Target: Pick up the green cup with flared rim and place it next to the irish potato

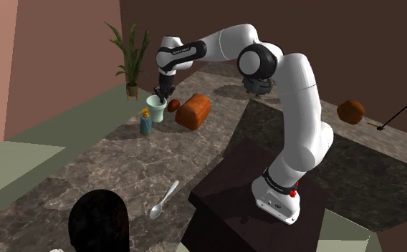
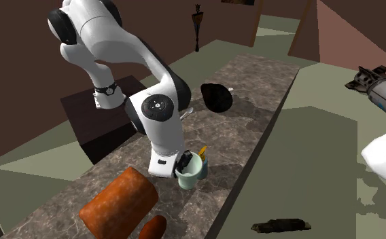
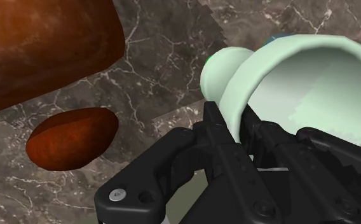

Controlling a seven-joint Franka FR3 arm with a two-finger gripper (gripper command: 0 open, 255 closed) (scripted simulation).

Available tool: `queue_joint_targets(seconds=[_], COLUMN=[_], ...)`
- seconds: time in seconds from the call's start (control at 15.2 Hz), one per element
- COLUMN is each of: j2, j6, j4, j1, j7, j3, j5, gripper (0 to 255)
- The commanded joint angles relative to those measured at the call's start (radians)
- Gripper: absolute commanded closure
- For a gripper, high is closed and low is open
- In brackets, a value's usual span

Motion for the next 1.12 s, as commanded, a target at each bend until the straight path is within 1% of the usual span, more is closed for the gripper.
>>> queue_joint_targets(seconds=[0.0,0.33,0.86,0.92,1.06], j2=[0.017,0.057,0.059,0.059,0.059], j6=[0.018,0.059,0.061,0.061,0.061], j4=[0.000,-0.001,-0.001,-0.001,-0.001], j1=[0.000,0.002,0.002,0.002,0.002], j7=[-0.002,-0.005,-0.005,-0.005,-0.005], j3=[-0.001,-0.002,-0.002,-0.002,-0.002], j5=[-0.001,-0.002,-0.002,-0.002,-0.002], gripper=[255,255,255,0,0])
